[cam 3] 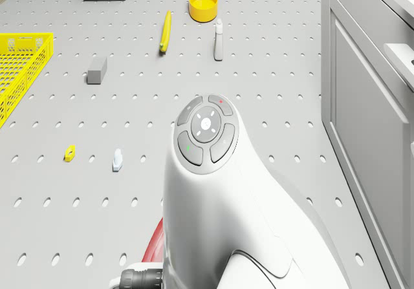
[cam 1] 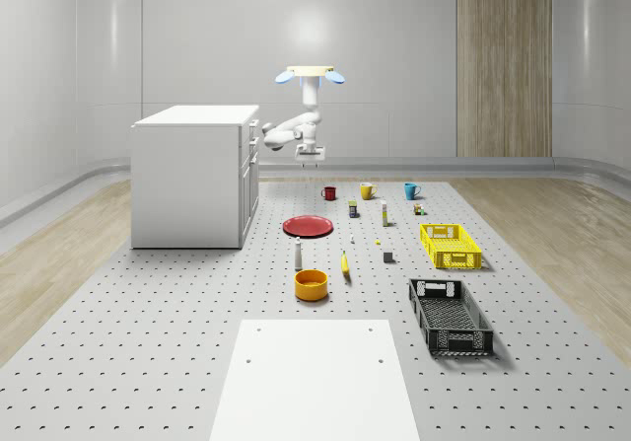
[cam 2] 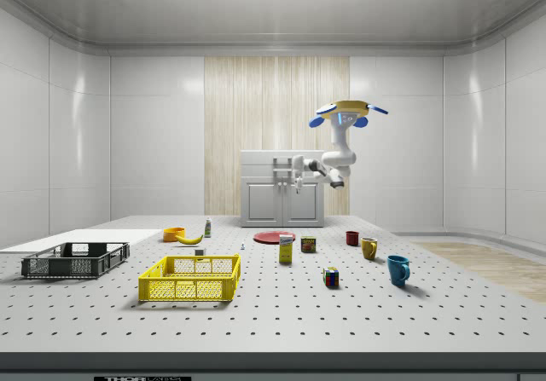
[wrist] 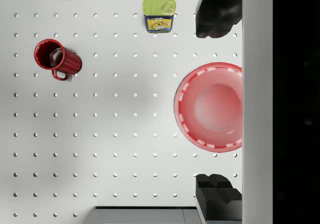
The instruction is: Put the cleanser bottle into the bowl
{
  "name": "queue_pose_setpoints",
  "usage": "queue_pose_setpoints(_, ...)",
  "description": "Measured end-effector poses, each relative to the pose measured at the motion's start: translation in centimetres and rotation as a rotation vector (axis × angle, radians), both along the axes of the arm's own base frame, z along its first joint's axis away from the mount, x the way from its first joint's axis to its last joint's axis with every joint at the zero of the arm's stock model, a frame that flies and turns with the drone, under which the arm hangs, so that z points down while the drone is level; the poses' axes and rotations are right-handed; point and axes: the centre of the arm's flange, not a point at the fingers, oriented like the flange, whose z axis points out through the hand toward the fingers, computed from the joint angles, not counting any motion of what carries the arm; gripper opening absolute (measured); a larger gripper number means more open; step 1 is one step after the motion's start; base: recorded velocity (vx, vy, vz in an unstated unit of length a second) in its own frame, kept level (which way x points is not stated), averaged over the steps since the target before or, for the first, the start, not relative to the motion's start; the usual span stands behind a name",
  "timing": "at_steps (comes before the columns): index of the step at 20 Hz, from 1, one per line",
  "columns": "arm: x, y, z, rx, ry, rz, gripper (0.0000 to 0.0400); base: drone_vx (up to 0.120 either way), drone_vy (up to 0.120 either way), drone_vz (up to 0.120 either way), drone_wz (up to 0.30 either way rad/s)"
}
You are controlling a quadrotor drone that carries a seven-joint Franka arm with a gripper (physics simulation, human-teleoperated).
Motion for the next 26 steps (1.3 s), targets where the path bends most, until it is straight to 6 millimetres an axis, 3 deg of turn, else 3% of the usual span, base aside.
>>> queue_pose_setpoints(7,0.00,0.00,0.00,0.000,0.000,0.000,0.0400,0.120,0.006,0.000,0.000)
queue_pose_setpoints(11,0.00,0.00,0.00,0.000,0.000,0.000,0.0400,0.120,0.110,0.000,0.000)
queue_pose_setpoints(26,0.00,0.00,0.00,0.000,0.000,0.000,0.0400,0.120,0.000,0.000,0.000)
